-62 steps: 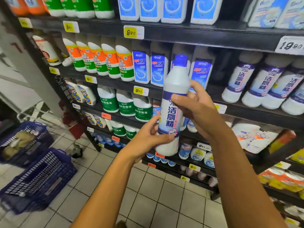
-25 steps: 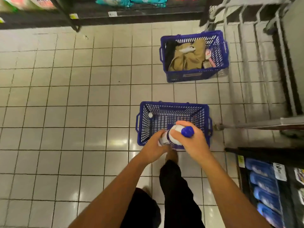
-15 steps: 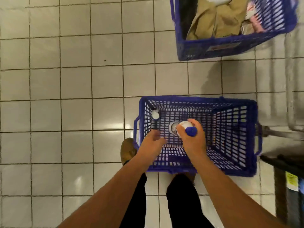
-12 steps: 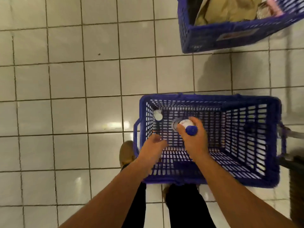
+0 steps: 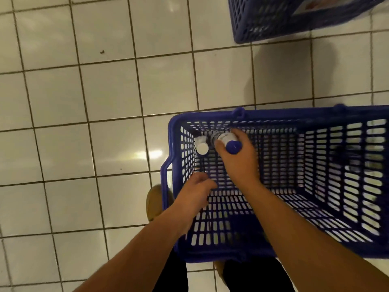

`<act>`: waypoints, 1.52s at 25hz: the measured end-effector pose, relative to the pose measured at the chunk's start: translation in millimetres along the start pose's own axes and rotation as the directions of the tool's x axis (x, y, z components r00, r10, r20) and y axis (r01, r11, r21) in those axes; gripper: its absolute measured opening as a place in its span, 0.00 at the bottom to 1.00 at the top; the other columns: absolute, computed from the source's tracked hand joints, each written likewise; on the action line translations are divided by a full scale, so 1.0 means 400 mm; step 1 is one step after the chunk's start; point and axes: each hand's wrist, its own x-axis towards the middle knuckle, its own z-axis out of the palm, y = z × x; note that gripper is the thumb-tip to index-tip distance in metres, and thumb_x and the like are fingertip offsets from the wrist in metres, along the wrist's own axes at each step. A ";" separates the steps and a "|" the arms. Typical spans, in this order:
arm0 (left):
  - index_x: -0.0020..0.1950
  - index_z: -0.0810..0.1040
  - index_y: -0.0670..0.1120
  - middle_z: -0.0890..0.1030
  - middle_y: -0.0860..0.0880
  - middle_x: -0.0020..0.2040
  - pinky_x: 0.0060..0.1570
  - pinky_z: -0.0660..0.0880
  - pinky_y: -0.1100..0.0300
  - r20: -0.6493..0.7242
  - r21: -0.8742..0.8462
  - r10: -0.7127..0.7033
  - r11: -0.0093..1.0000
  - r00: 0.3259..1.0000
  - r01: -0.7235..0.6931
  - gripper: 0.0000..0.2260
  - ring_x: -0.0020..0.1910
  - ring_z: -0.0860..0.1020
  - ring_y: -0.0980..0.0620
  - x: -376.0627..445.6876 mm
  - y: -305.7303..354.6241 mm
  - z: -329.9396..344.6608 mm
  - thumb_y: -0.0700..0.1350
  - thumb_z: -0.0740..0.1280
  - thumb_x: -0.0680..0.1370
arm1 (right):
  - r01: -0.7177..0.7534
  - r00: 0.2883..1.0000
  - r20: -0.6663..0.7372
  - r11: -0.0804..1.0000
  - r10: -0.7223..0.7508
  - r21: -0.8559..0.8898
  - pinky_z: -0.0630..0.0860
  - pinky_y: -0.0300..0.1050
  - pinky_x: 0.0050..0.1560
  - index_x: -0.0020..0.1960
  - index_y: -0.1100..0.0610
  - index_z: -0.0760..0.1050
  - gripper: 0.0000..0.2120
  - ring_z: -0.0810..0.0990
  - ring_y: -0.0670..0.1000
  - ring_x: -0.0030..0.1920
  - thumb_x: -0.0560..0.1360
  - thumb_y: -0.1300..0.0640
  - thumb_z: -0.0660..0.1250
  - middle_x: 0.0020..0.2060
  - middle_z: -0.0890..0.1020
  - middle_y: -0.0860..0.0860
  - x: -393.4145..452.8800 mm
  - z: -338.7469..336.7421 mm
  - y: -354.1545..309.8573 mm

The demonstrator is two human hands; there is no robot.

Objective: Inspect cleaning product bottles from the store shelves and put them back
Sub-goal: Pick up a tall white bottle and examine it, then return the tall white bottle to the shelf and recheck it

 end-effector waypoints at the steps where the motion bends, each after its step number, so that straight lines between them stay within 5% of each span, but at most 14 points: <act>1: 0.51 0.74 0.52 0.79 0.46 0.56 0.60 0.75 0.51 0.002 0.001 -0.003 1.000 1.000 0.003 0.06 0.52 0.77 0.52 0.000 0.003 0.000 0.42 0.65 0.79 | 0.000 1.000 0.026 1.000 0.000 0.000 0.72 0.21 0.43 0.62 0.47 0.73 0.19 0.77 0.32 0.48 0.73 0.53 0.74 0.51 0.78 0.40 0.002 0.002 -0.003; 5: 0.51 0.75 0.54 0.80 0.49 0.54 0.53 0.77 0.56 0.001 0.003 0.008 1.000 1.000 -0.008 0.06 0.55 0.78 0.52 -0.026 0.004 -0.008 0.42 0.65 0.79 | -0.059 0.985 0.160 0.998 0.057 0.004 0.72 0.32 0.52 0.69 0.47 0.69 0.28 0.77 0.41 0.56 0.72 0.52 0.76 0.61 0.77 0.45 -0.009 -0.014 -0.011; 9: 0.55 0.77 0.49 0.83 0.50 0.48 0.45 0.76 0.57 -0.027 0.011 0.041 0.999 0.999 -0.040 0.07 0.48 0.81 0.52 -0.095 0.018 -0.022 0.40 0.65 0.78 | -0.084 0.946 0.315 0.996 0.079 0.005 0.69 0.26 0.56 0.77 0.45 0.60 0.38 0.72 0.39 0.62 0.73 0.54 0.75 0.68 0.72 0.42 -0.058 -0.093 -0.034; 14: 0.55 0.77 0.44 0.82 0.45 0.49 0.43 0.77 0.56 -0.062 0.046 0.109 0.993 0.992 -0.106 0.07 0.48 0.81 0.47 -0.366 0.023 0.028 0.37 0.64 0.78 | -0.211 0.935 0.295 0.977 0.196 0.021 0.67 0.48 0.71 0.80 0.50 0.55 0.33 0.67 0.49 0.73 0.80 0.55 0.67 0.76 0.65 0.49 -0.271 -0.333 -0.151; 19: 0.56 0.72 0.44 0.80 0.44 0.44 0.31 0.78 0.63 0.071 0.066 0.237 0.968 0.969 -0.242 0.08 0.32 0.82 0.53 -0.806 0.004 0.101 0.33 0.60 0.81 | -0.349 0.934 0.152 0.912 0.322 0.215 0.75 0.51 0.61 0.77 0.52 0.62 0.25 0.74 0.51 0.62 0.82 0.56 0.63 0.67 0.74 0.50 -0.631 -0.654 -0.384; 24: 0.66 0.70 0.44 0.81 0.44 0.48 0.46 0.77 0.55 0.220 0.132 0.349 0.914 0.911 -0.383 0.14 0.42 0.80 0.50 -1.165 -0.102 0.155 0.35 0.62 0.81 | -0.279 0.938 -0.077 0.868 0.338 0.410 0.74 0.48 0.49 0.72 0.58 0.69 0.19 0.77 0.53 0.57 0.82 0.61 0.62 0.58 0.77 0.56 -1.129 -0.915 -0.474; 29: 0.64 0.73 0.49 0.80 0.51 0.55 0.51 0.72 0.56 0.467 0.369 0.274 0.804 0.841 -0.467 0.13 0.52 0.78 0.55 -1.364 -0.320 0.236 0.38 0.64 0.81 | -0.134 0.819 -0.328 0.712 0.471 0.689 0.71 0.51 0.57 0.66 0.56 0.73 0.14 0.77 0.56 0.58 0.81 0.65 0.61 0.61 0.78 0.58 -1.635 -1.015 -0.429; 34: 0.60 0.78 0.44 0.85 0.44 0.54 0.56 0.77 0.47 0.719 0.480 0.057 0.680 0.693 -0.554 0.12 0.55 0.82 0.44 -1.556 -0.522 0.461 0.43 0.67 0.76 | 0.116 0.553 -0.581 0.635 0.597 0.763 0.77 0.48 0.50 0.67 0.58 0.73 0.16 0.80 0.53 0.53 0.80 0.66 0.63 0.57 0.82 0.55 -2.066 -1.107 -0.323; 38: 0.58 0.78 0.43 0.86 0.42 0.51 0.48 0.79 0.50 0.835 0.515 -0.103 0.494 0.541 -0.701 0.09 0.50 0.84 0.41 -1.690 -0.755 0.705 0.40 0.62 0.79 | 0.255 0.365 -0.669 0.621 0.648 0.741 0.80 0.41 0.42 0.64 0.58 0.74 0.12 0.85 0.51 0.45 0.81 0.64 0.62 0.51 0.85 0.57 -2.416 -1.168 -0.182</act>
